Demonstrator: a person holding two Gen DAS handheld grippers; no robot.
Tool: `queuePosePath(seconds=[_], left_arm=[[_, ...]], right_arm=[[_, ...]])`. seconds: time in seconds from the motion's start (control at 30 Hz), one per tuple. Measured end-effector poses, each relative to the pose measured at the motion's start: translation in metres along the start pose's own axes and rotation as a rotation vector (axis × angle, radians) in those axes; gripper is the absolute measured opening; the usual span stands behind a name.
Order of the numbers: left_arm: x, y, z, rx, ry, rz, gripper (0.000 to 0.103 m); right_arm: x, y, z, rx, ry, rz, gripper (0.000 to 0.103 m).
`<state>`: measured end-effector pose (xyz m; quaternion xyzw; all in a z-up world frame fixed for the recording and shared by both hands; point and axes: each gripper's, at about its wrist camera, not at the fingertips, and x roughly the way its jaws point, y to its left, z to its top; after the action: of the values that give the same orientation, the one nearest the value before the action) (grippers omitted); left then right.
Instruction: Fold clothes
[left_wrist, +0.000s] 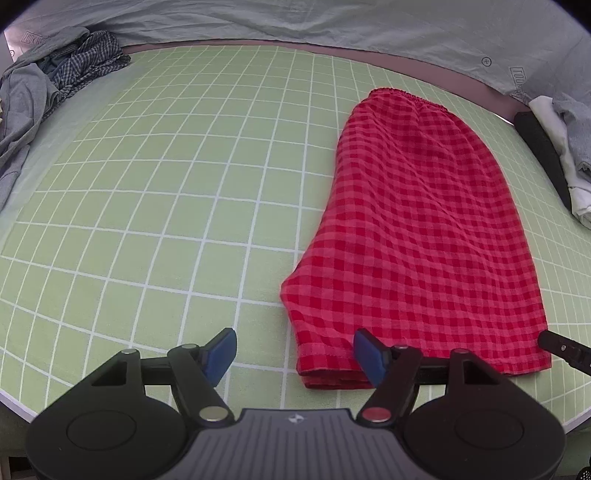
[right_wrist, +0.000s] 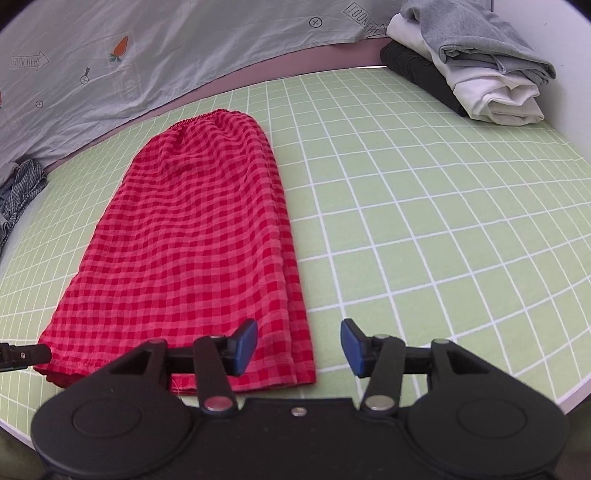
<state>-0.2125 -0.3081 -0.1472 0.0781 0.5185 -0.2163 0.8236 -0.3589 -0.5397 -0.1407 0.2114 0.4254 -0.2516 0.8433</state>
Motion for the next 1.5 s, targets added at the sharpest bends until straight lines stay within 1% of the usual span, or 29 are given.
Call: queuePosePath(seconds=[0.07, 0.23, 0.3, 0.37, 0.43, 0.47, 0.5, 0.53, 0.57, 0.6, 0.63, 0.7, 0.73, 0.77, 0.8, 0.87, 0.9, 0.97, 1.03, 1.1, 1.2, 1.37, 1.5], left_arm=[[0.005, -0.003, 0.000, 0.018, 0.009, 0.009, 0.078], [0.016, -0.009, 0.000, 0.022, 0.054, -0.021, 0.078], [0.018, -0.015, 0.000, 0.050, 0.065, -0.021, 0.078], [0.020, -0.018, 0.001, 0.064, 0.075, -0.038, 0.078], [0.023, -0.021, 0.002, 0.062, 0.084, -0.054, 0.078], [0.024, -0.022, 0.002, 0.065, 0.087, -0.057, 0.078], [0.025, -0.025, 0.003, 0.077, 0.091, -0.053, 0.077], [0.025, -0.028, 0.003, 0.096, 0.092, -0.046, 0.076], [0.024, -0.030, 0.003, 0.118, 0.090, -0.043, 0.071], [0.024, -0.033, 0.002, 0.135, 0.088, -0.047, 0.065], [0.023, -0.035, 0.001, 0.146, 0.085, -0.054, 0.063], [0.021, -0.037, 0.000, 0.164, 0.079, -0.060, 0.053], [0.021, -0.038, 0.000, 0.171, 0.076, -0.061, 0.050], [0.020, -0.039, 0.000, 0.177, 0.074, -0.064, 0.042], [0.020, -0.039, 0.000, 0.181, 0.072, -0.068, 0.029], [0.018, -0.038, 0.000, 0.187, 0.077, -0.099, 0.011], [0.016, -0.039, 0.000, 0.188, 0.076, -0.112, 0.009], [0.008, -0.040, -0.001, 0.201, 0.057, -0.115, 0.009], [-0.004, -0.039, 0.000, 0.200, 0.029, -0.128, 0.009], [-0.018, -0.034, 0.005, 0.169, -0.004, -0.149, 0.009], [-0.034, -0.029, 0.018, 0.133, -0.061, -0.161, 0.009], [-0.054, -0.031, 0.049, 0.105, -0.161, -0.169, 0.009], [-0.057, -0.034, 0.075, 0.102, -0.208, -0.169, 0.009]], right_arm=[[0.006, 0.002, -0.001, -0.017, 0.015, 0.004, 0.062], [0.015, 0.007, -0.004, -0.036, 0.040, 0.012, 0.062], [0.016, 0.008, -0.005, -0.032, 0.035, 0.014, 0.062], [0.016, 0.010, -0.004, -0.036, 0.033, 0.015, 0.062], [0.017, 0.012, -0.004, -0.043, 0.037, 0.018, 0.060], [0.018, 0.012, -0.004, -0.046, 0.040, 0.023, 0.057], [0.018, 0.013, -0.005, -0.047, 0.043, 0.030, 0.051], [0.018, 0.014, -0.005, -0.051, 0.043, 0.036, 0.049], [0.018, 0.015, -0.005, -0.057, 0.041, 0.035, 0.049], [0.018, 0.016, -0.004, -0.063, 0.038, 0.034, 0.046], [0.017, 0.017, -0.004, -0.070, 0.036, 0.034, 0.044], [0.017, 0.018, -0.005, -0.073, 0.036, 0.044, 0.036], [0.016, 0.018, -0.005, -0.073, 0.036, 0.050, 0.033], [0.016, 0.019, -0.005, -0.074, 0.036, 0.057, 0.028], [0.016, 0.019, -0.005, -0.074, 0.037, 0.063, 0.022], [0.015, 0.020, -0.006, -0.075, 0.037, 0.075, 0.016], [0.015, 0.020, -0.006, -0.075, 0.038, 0.082, 0.012], [0.012, 0.020, -0.006, -0.075, 0.029, 0.093, 0.007], [0.001, 0.020, -0.005, -0.081, -0.007, 0.097, 0.006], [-0.012, 0.019, 0.000, -0.084, -0.050, 0.105, 0.006], [-0.027, 0.017, 0.010, -0.078, -0.106, 0.120, 0.005], [-0.036, 0.014, 0.036, -0.039, -0.169, 0.167, 0.004], [-0.037, 0.016, 0.061, -0.021, -0.215, 0.197, 0.004]])
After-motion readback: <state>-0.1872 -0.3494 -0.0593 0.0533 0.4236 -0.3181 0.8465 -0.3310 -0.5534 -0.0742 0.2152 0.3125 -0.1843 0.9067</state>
